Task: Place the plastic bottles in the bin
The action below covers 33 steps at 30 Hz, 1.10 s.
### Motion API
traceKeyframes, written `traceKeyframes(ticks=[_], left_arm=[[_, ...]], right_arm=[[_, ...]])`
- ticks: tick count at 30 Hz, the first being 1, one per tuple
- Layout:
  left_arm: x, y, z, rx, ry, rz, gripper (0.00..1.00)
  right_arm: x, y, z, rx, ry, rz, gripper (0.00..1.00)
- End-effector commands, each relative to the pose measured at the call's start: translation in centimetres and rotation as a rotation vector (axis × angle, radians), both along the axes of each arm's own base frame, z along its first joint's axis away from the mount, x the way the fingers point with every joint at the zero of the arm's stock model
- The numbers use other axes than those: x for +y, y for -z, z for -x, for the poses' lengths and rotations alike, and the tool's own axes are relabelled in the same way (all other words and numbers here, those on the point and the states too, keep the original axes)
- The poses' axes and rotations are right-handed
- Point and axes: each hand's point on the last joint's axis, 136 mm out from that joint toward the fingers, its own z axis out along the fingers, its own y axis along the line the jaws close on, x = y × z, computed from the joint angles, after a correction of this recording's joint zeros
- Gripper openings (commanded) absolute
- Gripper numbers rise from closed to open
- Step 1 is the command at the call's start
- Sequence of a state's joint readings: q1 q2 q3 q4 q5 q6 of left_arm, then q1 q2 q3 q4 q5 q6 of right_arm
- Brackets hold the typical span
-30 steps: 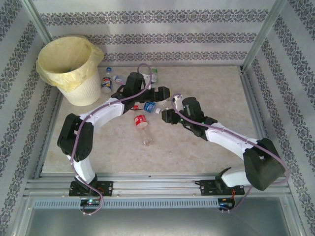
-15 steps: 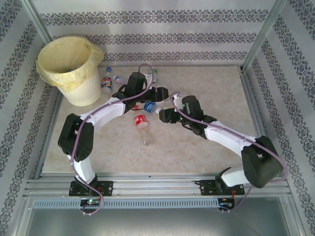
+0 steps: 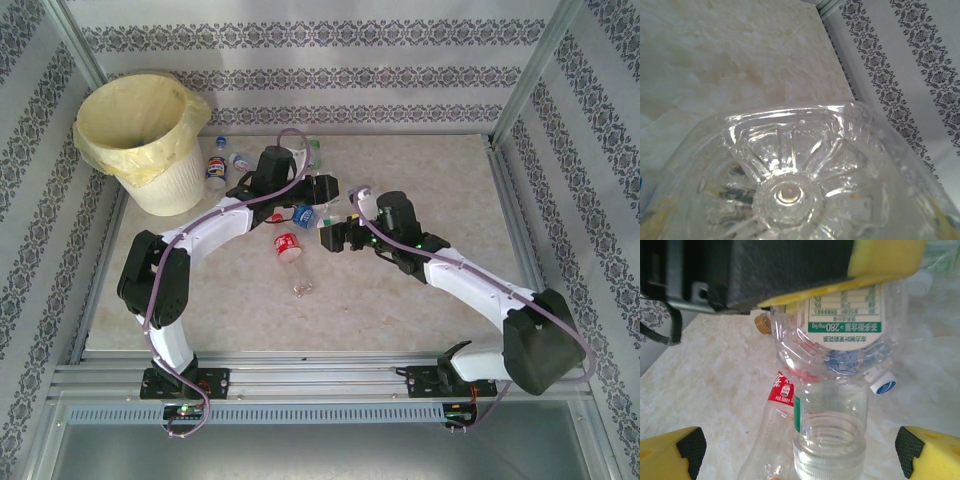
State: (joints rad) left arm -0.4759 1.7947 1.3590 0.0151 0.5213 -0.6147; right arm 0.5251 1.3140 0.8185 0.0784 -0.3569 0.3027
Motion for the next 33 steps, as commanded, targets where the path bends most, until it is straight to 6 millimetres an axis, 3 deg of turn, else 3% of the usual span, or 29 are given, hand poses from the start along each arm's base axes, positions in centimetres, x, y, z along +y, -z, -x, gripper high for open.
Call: traceKeyframes(ticks=[1, 14, 19, 28, 33], left_arm=[[0.3, -2.0, -1.1, -0.049, -0.020, 0.032, 0.54], [1.7, -3.0, -1.8, -0.073, -0.057, 0.002, 0.53], [2.9, -4.4, -2.7, -0.104, -0.098, -0.011, 0.51], [6.5, -8.6, -4.3, -0.206, -0.190, -0.118, 0.50], [10.2, -11.0, -5.8, -0.246, -0.307, -0.242, 0.51]], right_arm=[[-1.0, -1.1, 0.2, -0.040, 0.005, 0.024, 0.98], [-5.5, -2.4, 1.3, -0.143, 0.137, 0.045, 0.98], [-7.3, -3.2, 0.8, -0.195, 0.228, 0.034, 0.98], [-10.0, -4.4, -0.7, -0.266, 0.375, -0.010, 0.98], [-10.4, -4.9, -1.8, -0.286, 0.425, -0.024, 0.98]])
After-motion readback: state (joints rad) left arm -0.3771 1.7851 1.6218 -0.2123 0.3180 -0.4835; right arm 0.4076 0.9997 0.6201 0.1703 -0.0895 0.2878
